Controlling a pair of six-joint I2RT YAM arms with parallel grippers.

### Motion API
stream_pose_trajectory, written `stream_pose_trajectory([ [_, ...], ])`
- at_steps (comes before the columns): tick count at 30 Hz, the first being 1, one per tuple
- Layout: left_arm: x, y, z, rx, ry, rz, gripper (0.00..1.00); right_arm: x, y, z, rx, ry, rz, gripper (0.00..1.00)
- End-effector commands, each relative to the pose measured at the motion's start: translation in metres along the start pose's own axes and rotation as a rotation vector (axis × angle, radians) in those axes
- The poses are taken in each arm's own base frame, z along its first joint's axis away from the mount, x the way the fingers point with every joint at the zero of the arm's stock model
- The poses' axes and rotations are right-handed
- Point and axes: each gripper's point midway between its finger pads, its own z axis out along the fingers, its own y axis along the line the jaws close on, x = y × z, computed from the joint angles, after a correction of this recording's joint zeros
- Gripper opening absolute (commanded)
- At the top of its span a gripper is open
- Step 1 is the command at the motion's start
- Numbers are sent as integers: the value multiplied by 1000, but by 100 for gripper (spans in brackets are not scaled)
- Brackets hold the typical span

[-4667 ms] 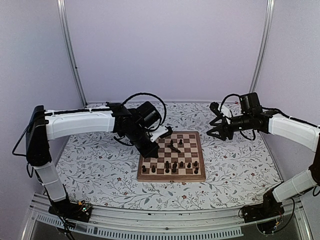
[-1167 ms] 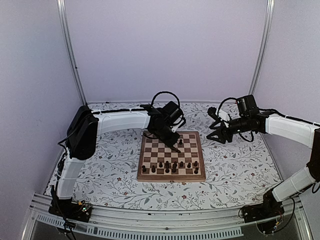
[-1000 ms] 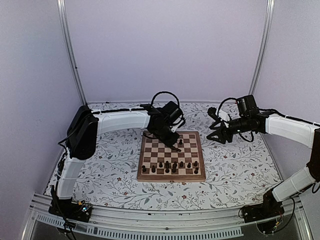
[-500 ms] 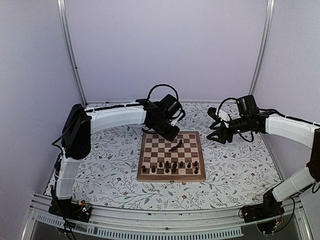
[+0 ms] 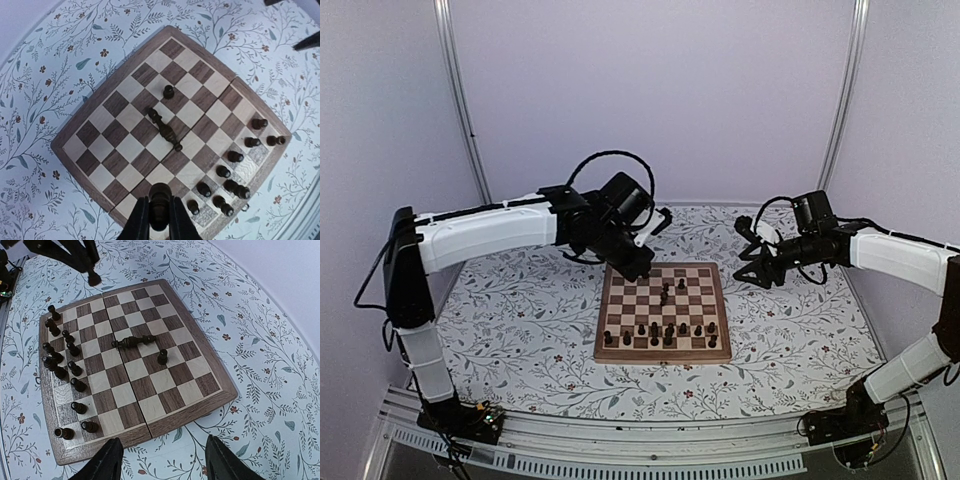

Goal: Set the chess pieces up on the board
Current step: Place the chess piece on the chessboard.

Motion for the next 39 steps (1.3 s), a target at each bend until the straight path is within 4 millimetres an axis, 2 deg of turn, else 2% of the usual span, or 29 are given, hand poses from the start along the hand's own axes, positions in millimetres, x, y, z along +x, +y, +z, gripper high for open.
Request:
stream_pose_trajectory([
  [1, 20, -24, -35, 93, 0, 44, 11, 8, 3, 5, -19, 19, 9, 60],
  [5, 39, -41, -40, 137, 30, 60, 11, 8, 4, 6, -29, 18, 11, 60],
  [10, 61, -70, -33, 184, 76, 122, 12, 8, 4, 6, -30, 18, 13, 60],
  [13, 55, -96, -32, 208, 56, 184, 12, 9, 4, 6, -30, 20, 15, 60],
  [16, 41, -120, -33, 241, 20, 227, 12, 10, 3, 7, -27, 25, 16, 60],
  [20, 36, -140, -21, 253, 23, 278, 12, 10, 3, 7, -23, 28, 15, 60],
  [29, 42, -143, 24, 160, 94, 361, 11, 12, 2, 6, -17, 32, 11, 60],
  [39, 41, -154, 37, 189, 102, 365, 11, 14, 2, 8, -18, 40, 9, 60],
])
